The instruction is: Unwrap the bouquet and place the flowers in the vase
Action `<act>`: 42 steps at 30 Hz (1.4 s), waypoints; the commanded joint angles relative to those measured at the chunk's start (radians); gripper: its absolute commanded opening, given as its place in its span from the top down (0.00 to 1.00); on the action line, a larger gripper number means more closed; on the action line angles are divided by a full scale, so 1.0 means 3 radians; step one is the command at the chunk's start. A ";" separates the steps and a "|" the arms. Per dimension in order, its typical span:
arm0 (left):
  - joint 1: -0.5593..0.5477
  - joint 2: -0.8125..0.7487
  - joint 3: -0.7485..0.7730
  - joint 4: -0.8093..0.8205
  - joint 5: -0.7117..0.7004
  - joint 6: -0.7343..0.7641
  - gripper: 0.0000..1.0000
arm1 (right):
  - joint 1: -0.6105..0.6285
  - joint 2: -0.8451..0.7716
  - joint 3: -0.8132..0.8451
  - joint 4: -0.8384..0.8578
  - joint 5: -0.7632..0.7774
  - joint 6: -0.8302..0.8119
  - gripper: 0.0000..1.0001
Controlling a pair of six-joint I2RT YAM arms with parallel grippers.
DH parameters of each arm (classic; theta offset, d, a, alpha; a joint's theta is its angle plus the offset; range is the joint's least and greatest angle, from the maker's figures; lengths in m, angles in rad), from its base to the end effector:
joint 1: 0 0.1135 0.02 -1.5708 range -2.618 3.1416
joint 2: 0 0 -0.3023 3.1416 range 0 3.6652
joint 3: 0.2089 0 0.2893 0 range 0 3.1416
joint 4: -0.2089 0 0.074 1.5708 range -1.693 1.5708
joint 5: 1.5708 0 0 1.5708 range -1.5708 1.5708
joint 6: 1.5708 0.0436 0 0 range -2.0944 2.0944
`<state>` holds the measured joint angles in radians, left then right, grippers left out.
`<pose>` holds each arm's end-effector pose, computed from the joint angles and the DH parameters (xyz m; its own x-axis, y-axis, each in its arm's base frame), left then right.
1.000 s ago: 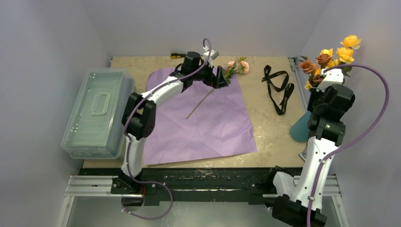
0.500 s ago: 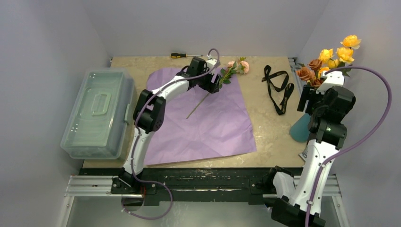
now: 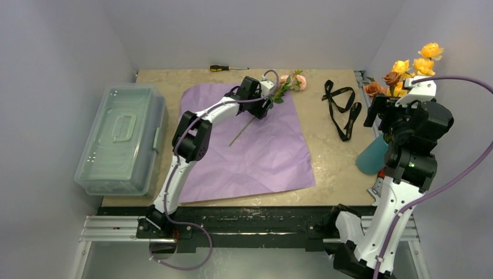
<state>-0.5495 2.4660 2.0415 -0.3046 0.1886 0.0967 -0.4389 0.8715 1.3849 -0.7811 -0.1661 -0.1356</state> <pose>0.5293 -0.3337 0.1628 -0.5044 0.4201 -0.7544 0.6841 0.7275 -0.0523 0.1436 -0.0595 0.5052 -0.2744 -0.0185 -0.9614 0.2399 0.9669 -0.0870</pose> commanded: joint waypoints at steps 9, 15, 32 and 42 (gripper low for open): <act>-0.0047 0.0070 0.0260 -0.0029 -0.0220 -0.0036 0.61 | -0.0013 0.0294 0.0718 -0.0012 -0.0874 0.0162 0.03; -0.0046 -0.0083 0.0246 -0.0058 -0.0207 -0.0295 0.86 | -0.0010 0.0467 0.0801 0.0063 -0.1235 0.0220 0.03; 0.0083 -0.1046 -0.0508 0.0931 -0.0061 -0.1510 1.00 | 0.0484 0.1036 0.1109 0.0244 -0.1790 0.0587 0.04; 0.0227 -0.1922 -0.1527 0.2409 0.0428 -0.2122 1.00 | 0.0838 0.1355 0.1197 0.0711 -0.1942 0.1174 0.05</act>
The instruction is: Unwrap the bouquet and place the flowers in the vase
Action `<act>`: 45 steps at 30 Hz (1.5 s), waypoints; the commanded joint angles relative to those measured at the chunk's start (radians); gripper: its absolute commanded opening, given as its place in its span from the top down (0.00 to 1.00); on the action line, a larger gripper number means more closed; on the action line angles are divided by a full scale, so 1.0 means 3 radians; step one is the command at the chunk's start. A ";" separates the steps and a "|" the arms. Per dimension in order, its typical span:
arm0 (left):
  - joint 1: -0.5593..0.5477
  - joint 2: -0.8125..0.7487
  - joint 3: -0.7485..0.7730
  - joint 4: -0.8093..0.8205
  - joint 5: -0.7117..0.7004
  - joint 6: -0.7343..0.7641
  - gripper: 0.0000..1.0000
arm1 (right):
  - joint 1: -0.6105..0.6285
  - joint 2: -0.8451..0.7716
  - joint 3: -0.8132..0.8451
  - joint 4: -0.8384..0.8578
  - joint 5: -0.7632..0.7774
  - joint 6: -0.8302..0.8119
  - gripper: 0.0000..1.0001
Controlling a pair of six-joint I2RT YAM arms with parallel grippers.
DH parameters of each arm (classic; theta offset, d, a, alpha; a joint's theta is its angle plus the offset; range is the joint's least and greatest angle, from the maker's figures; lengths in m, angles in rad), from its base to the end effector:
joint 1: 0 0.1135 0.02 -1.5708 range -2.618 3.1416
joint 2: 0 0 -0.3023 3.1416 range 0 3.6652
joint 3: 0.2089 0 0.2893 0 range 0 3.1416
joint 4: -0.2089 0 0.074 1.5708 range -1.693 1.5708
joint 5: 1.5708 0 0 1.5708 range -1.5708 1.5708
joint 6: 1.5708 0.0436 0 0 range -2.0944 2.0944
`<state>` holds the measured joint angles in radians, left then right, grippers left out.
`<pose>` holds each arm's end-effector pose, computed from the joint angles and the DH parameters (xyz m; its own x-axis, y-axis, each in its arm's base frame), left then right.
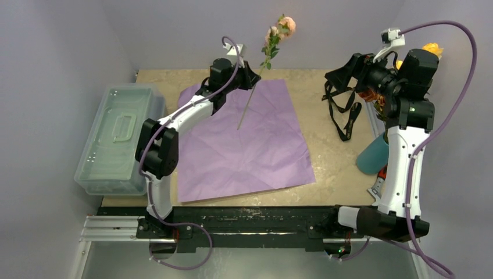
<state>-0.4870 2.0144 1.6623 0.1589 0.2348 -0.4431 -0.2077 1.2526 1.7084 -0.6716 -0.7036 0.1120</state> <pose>0.4816 -0.2665 0.3229 -0.4349 -0.2415 -0.8675 0.5207 0.7185 -0.4611 0.2582 -0.0256 0.5561 -0.2598 0.1418 -0.9552 -0.4348 0.8660 0.2468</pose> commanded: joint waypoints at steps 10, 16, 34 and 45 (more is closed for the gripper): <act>-0.0065 -0.1004 -0.0770 0.1584 0.0570 -0.0494 1.00 | 0.0373 0.0441 0.0259 0.0884 -0.0394 0.0974 0.05; -0.0233 -0.1238 -0.0852 0.1684 0.0741 -0.0294 1.00 | 0.0594 0.0670 0.0339 0.1195 -0.0485 0.1246 0.04; -0.0622 -0.1497 -0.0972 0.1522 0.0966 0.0192 1.00 | 0.0873 0.0804 0.0326 0.1794 -0.0867 0.1667 0.60; -0.0618 -0.1439 -0.0907 0.1159 0.0844 0.0332 0.31 | 0.0871 0.0617 0.0462 0.1443 -0.0717 0.1288 1.00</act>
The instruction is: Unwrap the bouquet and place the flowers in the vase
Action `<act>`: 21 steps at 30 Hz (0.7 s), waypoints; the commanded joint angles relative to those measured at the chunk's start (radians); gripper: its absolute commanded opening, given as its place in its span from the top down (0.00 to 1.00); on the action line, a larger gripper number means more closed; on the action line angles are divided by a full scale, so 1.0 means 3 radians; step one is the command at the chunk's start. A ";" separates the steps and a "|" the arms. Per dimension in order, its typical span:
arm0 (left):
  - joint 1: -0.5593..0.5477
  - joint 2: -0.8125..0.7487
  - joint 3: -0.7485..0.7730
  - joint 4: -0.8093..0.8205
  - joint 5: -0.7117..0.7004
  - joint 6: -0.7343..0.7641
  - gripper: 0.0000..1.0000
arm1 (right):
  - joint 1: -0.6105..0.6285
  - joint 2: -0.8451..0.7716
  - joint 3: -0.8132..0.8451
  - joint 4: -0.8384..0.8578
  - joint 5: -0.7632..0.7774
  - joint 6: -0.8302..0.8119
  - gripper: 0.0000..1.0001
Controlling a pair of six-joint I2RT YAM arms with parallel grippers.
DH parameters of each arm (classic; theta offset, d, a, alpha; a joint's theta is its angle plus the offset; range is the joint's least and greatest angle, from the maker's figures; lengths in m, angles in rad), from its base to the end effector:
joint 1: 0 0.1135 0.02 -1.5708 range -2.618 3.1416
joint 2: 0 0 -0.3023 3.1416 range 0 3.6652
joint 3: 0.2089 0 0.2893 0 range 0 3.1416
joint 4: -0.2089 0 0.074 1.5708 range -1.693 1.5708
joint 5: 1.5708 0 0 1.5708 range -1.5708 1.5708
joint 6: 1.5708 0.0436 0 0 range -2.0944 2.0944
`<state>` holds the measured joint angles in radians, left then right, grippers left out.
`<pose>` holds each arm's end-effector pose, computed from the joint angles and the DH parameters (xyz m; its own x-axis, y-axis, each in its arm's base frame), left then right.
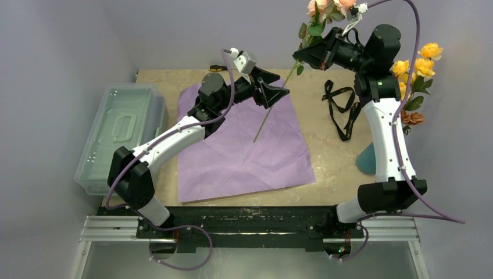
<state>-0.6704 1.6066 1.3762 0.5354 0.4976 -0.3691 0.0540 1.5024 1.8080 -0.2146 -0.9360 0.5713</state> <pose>0.3218 -0.2817 0.4431 -0.1062 -0.3204 -0.9413 0.9268 0.3110 -0.2104 0.3482 0.0540 0.5665 -0.3739 0.3009 -0.8773 -0.7495 0.4591 0.4769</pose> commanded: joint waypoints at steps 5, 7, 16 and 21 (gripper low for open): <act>0.0057 -0.0021 0.0107 -0.0302 -0.0125 -0.0025 0.05 | -0.0006 -0.0394 0.0214 -0.0485 0.0309 -0.0702 1.00; 0.0118 0.0021 0.0107 -0.0321 -0.0142 -0.0124 0.01 | -0.0002 -0.0488 0.0261 -0.0701 0.0442 -0.0959 1.00; 0.0306 0.0218 0.0170 -0.0358 -0.0109 -0.0285 0.00 | -0.0168 -0.1009 0.0344 -0.1545 0.1156 -0.2048 1.00; 0.0306 0.0316 0.0222 -0.0379 -0.0062 -0.0294 0.00 | -0.0430 -0.1331 0.0334 -0.1872 0.1509 -0.2567 1.00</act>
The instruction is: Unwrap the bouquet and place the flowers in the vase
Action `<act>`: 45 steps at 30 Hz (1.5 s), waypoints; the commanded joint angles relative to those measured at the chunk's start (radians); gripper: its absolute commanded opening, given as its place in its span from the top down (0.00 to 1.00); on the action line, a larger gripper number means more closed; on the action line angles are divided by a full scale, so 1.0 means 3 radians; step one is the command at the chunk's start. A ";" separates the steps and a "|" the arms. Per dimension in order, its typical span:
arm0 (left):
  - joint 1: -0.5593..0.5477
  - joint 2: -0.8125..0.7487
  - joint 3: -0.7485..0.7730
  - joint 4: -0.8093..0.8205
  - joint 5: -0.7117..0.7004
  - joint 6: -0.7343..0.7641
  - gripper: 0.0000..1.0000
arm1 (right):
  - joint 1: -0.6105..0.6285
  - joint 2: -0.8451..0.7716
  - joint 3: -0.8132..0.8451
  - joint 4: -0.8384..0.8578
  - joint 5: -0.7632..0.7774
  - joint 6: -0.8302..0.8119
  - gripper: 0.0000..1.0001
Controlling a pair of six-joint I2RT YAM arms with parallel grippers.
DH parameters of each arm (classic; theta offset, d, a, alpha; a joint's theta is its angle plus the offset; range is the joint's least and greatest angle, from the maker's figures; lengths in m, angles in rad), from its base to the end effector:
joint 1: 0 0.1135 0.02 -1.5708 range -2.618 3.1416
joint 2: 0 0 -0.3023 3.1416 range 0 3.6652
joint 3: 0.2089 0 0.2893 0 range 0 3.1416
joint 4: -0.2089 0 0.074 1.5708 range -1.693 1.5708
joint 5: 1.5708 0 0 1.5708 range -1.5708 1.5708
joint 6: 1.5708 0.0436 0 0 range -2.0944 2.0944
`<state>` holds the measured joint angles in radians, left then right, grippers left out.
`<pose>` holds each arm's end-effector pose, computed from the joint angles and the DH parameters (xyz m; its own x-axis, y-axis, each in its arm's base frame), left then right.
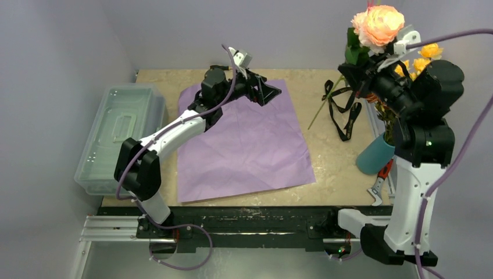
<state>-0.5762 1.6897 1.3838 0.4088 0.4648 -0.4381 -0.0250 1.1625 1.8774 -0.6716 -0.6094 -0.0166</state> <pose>0.3719 -0.2649 0.3973 -0.2872 -0.2656 -0.9203 0.8162 0.4351 -0.3803 0.1846 0.0203 0.6265 0.0524 -0.0149 -0.9985 -0.5504 0.8339 -0.0414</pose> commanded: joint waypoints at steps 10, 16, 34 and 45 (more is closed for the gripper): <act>-0.0019 0.0327 0.0447 0.0067 0.0180 -0.0133 0.00 | -0.0601 -0.0625 0.0120 -0.0771 0.0794 -0.1263 1.00; -0.0024 0.0452 0.0623 -0.0024 0.0241 -0.0117 0.00 | -0.0861 -0.0647 0.0297 -0.0890 0.0815 -0.1368 1.00; -0.0084 0.0766 0.0983 -0.0146 0.0293 -0.0125 0.00 | -0.0917 -0.0629 0.0262 -0.0940 0.1228 -0.1685 1.00; -0.0083 0.0787 0.1007 -0.0163 0.0312 -0.0088 0.00 | -0.0918 -0.0827 -0.0419 -0.0389 0.1267 -0.1757 1.00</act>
<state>-0.5968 1.9209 1.6375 0.3344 0.5438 -0.4618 -0.2958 0.9443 1.8347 -0.9257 -0.2462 -0.5270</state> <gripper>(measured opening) 0.996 0.043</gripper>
